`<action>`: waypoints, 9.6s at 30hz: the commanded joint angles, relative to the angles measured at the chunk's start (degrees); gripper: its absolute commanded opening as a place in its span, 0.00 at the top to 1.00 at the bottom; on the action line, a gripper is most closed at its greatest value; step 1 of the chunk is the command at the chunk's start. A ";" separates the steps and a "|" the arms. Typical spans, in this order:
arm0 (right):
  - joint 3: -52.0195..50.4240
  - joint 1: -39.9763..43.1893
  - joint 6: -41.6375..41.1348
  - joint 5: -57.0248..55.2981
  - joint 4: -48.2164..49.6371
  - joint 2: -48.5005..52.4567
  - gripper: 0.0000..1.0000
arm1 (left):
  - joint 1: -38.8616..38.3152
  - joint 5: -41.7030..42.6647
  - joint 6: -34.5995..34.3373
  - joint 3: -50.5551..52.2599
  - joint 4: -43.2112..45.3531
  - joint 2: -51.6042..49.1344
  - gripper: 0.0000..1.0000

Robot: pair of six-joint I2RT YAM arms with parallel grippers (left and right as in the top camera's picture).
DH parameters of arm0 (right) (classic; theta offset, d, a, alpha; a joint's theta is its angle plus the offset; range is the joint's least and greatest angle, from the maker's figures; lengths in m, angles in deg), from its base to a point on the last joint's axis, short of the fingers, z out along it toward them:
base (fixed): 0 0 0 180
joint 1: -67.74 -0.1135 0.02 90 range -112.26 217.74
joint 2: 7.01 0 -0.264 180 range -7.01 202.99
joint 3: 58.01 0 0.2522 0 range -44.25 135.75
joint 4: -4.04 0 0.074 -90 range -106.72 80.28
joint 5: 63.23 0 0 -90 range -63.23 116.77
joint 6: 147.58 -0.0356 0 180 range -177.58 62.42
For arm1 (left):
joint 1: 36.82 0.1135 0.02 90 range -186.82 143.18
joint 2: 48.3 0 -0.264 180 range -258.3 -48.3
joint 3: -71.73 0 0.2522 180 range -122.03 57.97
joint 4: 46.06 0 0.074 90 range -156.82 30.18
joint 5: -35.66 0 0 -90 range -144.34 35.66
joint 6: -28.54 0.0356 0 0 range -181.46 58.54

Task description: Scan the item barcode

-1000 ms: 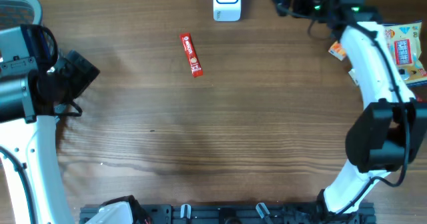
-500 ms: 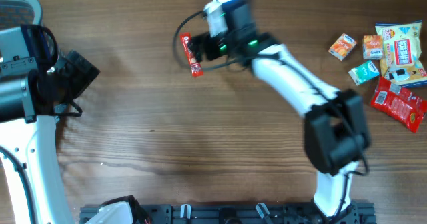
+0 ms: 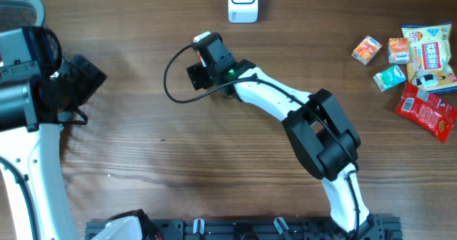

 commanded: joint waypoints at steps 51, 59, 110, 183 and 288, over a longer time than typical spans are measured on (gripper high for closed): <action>-11.45 23.28 -8.24 73.18 -10.58 -3.50 0.96 | 0.31 -0.94 -0.81 -0.44 0.02 0.15 0.00; -26.16 23.02 -23.30 83.10 6.14 -3.50 0.96 | 0.31 -0.94 -0.81 -0.44 0.00 0.15 0.00; -29.31 31.10 -76.22 84.85 84.30 -3.50 0.00 | 0.31 -0.94 -0.81 -0.44 0.02 0.15 0.00; -2.08 3.78 25.24 7.43 -17.38 -3.37 0.34 | 0.31 -0.94 -0.81 -0.44 0.02 0.15 0.00; -8.74 29.22 -5.38 20.57 -32.96 -9.86 0.42 | 0.31 -0.94 -0.81 -0.44 0.00 0.15 0.00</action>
